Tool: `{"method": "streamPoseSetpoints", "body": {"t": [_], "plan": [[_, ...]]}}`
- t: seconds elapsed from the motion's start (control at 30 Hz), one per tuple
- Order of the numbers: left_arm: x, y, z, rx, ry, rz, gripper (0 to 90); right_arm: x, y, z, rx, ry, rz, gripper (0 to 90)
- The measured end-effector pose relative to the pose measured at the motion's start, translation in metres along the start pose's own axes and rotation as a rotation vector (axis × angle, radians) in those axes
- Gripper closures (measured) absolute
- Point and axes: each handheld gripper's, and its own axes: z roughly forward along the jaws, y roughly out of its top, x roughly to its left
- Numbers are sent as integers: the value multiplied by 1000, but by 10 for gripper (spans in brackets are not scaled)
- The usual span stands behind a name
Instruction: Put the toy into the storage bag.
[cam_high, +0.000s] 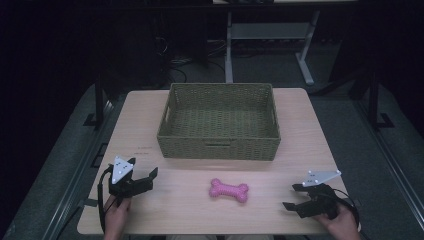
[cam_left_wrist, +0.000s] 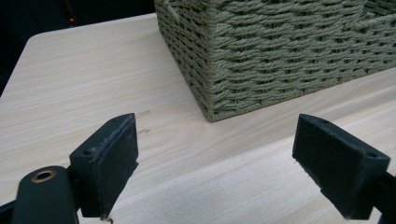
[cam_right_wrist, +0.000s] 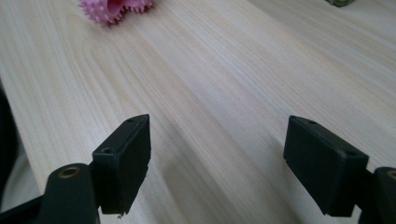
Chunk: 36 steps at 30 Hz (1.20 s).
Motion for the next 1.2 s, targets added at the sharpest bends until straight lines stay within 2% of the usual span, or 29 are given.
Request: {"method": "streamPoseSetpoints", "body": {"t": [0.13,0.3,0.6,0.67,0.73,1.2], "plan": [[-1,0,0,-4,-8,5,138,0,5,1,10,8,-1,218],[-2,0,-1,-2,-16,9,139,7,14,3,28,10,-35,208],[-4,0,-1,0,-24,13,138,11,30,8,74,29,-65,202],[-5,-1,0,1,-24,16,138,14,36,9,86,36,-90,193],[-5,-1,0,4,-25,15,139,15,37,8,87,38,-87,192],[-4,-1,-1,0,-28,15,138,24,61,12,123,72,-150,191]]}}
